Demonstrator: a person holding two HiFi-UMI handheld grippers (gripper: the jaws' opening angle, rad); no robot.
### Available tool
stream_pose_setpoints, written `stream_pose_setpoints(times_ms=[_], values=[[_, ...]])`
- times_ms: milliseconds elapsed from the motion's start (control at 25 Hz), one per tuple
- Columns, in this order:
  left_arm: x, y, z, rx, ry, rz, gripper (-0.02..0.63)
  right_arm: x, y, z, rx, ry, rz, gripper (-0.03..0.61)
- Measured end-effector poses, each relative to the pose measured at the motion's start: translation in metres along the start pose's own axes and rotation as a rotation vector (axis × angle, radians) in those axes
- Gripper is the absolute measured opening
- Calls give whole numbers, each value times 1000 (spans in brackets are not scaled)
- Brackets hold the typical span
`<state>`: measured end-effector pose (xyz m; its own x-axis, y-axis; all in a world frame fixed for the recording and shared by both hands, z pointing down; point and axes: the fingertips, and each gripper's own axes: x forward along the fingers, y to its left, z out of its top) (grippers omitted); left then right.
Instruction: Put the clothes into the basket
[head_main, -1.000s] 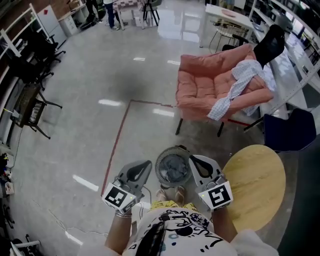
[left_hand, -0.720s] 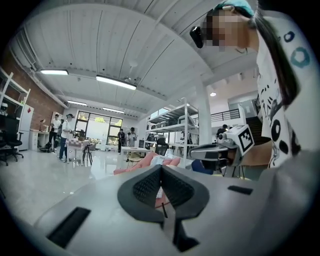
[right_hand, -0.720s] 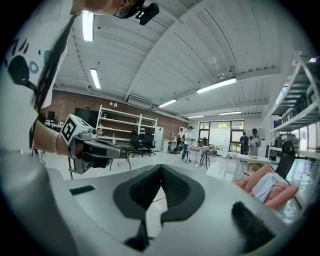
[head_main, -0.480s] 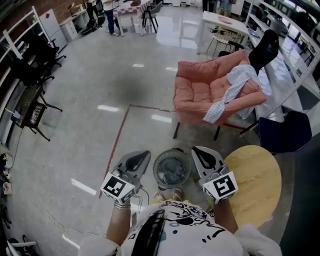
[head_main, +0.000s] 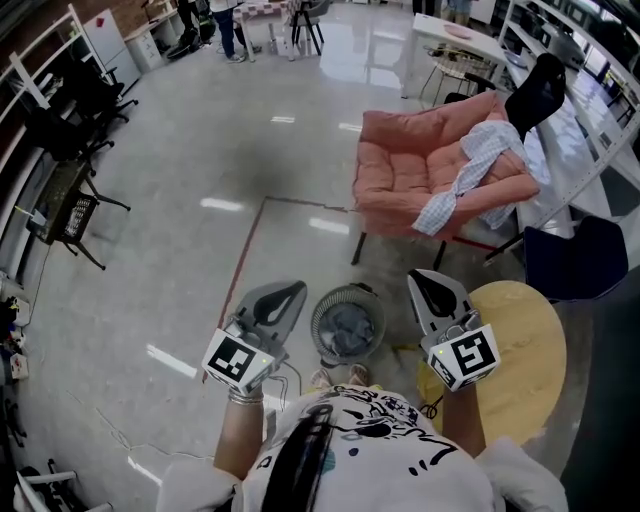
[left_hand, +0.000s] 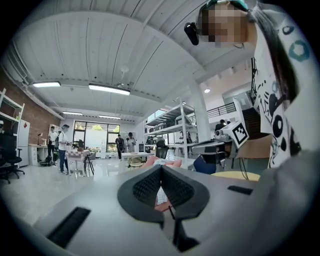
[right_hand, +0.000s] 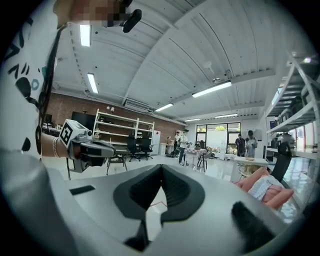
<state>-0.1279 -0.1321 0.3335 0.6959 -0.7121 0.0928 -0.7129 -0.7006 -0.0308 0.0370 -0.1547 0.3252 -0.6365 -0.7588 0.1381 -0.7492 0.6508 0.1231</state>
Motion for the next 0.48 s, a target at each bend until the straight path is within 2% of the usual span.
stream_pose_setpoints(times_ms=[480], values=[[-5,39,10,25,-21,94,14,-5,-33,0,-10,-6,-36,28]])
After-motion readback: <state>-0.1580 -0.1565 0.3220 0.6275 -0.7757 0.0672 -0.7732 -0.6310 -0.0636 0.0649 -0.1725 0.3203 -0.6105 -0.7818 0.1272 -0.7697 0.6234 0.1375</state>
